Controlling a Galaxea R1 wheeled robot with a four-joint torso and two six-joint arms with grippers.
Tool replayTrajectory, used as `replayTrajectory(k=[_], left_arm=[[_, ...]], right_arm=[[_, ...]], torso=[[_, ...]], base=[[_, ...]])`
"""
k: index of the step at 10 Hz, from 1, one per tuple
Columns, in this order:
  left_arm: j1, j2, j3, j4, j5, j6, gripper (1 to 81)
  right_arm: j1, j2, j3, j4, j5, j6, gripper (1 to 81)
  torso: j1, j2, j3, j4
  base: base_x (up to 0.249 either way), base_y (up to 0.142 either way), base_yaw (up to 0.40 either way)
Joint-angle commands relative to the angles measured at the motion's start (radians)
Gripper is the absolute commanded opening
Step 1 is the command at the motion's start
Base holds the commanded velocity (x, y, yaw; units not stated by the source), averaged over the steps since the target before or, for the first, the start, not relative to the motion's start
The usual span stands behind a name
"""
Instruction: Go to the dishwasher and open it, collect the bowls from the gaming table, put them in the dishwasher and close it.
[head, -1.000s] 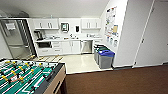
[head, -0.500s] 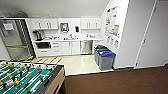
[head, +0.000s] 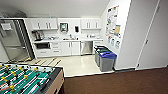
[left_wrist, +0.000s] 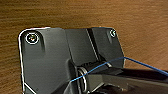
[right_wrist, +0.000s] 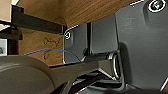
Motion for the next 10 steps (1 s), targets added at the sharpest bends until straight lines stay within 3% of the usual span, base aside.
replayTrajectory(k=[1,7,10], left_arm=[[-0.047,-0.018,0.014,-0.022,0.046,-0.003,81.1],[-0.045,-0.015,0.014,-0.03,0.041,-0.003,81.1],[-0.044,-0.016,0.014,-0.03,0.039,-0.003,81.1]], right_arm=[[0.062,-0.014,-0.014,-0.012,-0.041,-0.006,81.1],[0.059,0.056,-0.162,-0.016,-0.054,-0.006,81.1],[0.063,0.029,-0.081,-0.019,-0.048,-0.006,81.1]], torso=[[0.0,0.0,0.0,0.0],[0.0,0.0,0.0,0.0],[0.0,0.0,0.0,0.0]], base=[[0.151,0.0,0.0],[0.152,0.0,0.0],[0.16,0.0,0.0]])
